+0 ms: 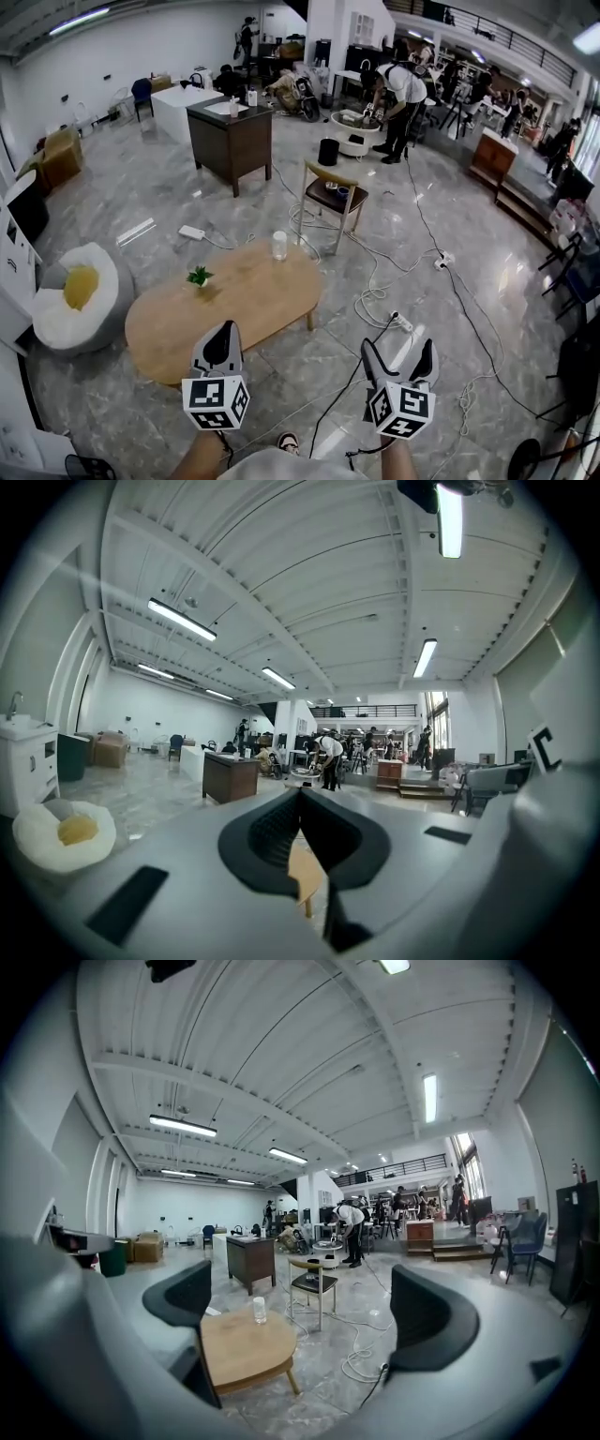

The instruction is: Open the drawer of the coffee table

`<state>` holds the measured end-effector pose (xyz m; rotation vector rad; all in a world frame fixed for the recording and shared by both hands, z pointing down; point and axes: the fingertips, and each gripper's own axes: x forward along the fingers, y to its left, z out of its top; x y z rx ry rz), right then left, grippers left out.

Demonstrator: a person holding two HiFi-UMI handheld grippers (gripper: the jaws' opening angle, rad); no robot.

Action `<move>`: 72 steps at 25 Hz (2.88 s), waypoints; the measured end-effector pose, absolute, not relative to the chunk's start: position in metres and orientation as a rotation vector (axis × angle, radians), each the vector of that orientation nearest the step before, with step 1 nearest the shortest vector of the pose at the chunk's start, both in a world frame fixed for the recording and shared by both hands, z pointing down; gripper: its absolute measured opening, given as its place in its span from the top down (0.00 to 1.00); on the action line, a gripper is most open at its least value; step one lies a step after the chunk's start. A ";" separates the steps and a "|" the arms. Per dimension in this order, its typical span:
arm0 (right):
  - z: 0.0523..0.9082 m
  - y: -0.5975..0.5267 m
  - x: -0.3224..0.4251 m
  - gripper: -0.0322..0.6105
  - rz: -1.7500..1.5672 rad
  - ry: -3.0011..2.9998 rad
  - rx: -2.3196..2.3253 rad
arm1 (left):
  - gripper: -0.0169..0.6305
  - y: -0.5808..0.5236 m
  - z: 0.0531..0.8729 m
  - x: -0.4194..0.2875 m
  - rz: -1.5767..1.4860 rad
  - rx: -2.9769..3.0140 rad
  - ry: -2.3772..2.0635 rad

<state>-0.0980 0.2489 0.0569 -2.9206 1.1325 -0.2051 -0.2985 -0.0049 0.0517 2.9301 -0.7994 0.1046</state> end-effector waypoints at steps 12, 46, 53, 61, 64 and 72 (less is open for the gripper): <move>0.062 0.170 -0.059 0.04 -0.237 1.260 -2.939 | 0.98 -0.072 0.073 -0.282 0.103 2.838 -0.884; 0.125 0.002 0.228 0.04 -0.427 2.076 -2.428 | 0.98 -0.057 0.107 -0.105 0.142 2.355 -1.660; 0.153 -0.037 0.208 0.04 -0.518 2.237 -2.292 | 0.98 -0.082 0.124 -0.116 0.179 2.313 -1.716; 0.162 -0.076 0.174 0.04 -0.560 2.349 -2.142 | 0.98 -0.102 0.146 -0.130 0.155 2.241 -1.760; 0.179 -0.084 0.168 0.04 -0.568 2.374 -2.132 | 0.98 -0.106 0.164 -0.136 0.177 2.227 -1.766; 0.281 -0.078 0.162 0.04 -0.714 2.413 -2.158 | 0.98 -0.106 0.267 -0.146 0.281 2.133 -1.727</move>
